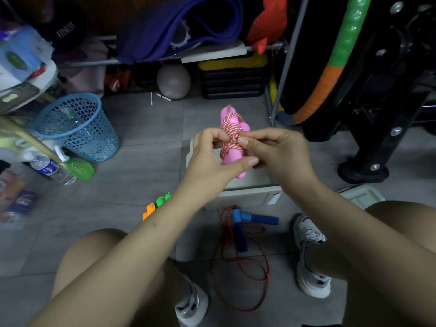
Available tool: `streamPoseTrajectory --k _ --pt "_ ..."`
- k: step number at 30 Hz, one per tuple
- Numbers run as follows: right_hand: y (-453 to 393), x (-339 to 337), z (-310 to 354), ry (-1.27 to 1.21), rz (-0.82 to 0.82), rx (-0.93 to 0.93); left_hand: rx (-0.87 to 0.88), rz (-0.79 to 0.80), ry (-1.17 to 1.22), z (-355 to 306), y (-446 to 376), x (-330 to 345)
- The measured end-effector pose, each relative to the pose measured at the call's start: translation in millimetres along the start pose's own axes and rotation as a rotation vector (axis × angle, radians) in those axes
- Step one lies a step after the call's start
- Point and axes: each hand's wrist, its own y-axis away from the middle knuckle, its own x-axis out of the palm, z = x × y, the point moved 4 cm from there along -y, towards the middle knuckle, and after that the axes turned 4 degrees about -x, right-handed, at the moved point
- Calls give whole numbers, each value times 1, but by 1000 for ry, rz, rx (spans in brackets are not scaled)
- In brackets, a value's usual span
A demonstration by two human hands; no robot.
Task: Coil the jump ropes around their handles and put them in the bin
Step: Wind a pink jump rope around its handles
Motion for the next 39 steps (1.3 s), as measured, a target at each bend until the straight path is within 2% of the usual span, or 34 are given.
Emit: streamPoseTrajectory --k 2,5,7,10,12,14,16,20,27,34,39 --pt "-1 0 1 52 17 -26 4 -55 5 1 -2 -1" --pt "-5 0 5 82 76 -104 -59 -26 156 4 -5 -4" --pt "-5 -1 5 87 58 -146 -75 -15 282 3 -2 -3" --pt "-5 0 0 90 10 -111 -19 -55 299 -1 1 -1" --pt "-2 5 -3 -41 71 -39 4 -47 313 0 2 -1" --pt "1 11 -7 -307 154 84 -1 -13 304 1 2 0" --pt "1 10 -6 -417 147 119 19 8 282 0 1 -1" --pt "-3 -1 -5 -336 25 106 110 61 243 -6 -4 -12" --pt "-2 3 -8 -306 42 198 299 -40 -8 -16 -5 -19" --pt "3 3 -7 -190 -40 129 99 -4 58 -13 -6 -20" --pt "5 -1 -5 -49 -66 63 159 124 -72 -9 -3 -8"
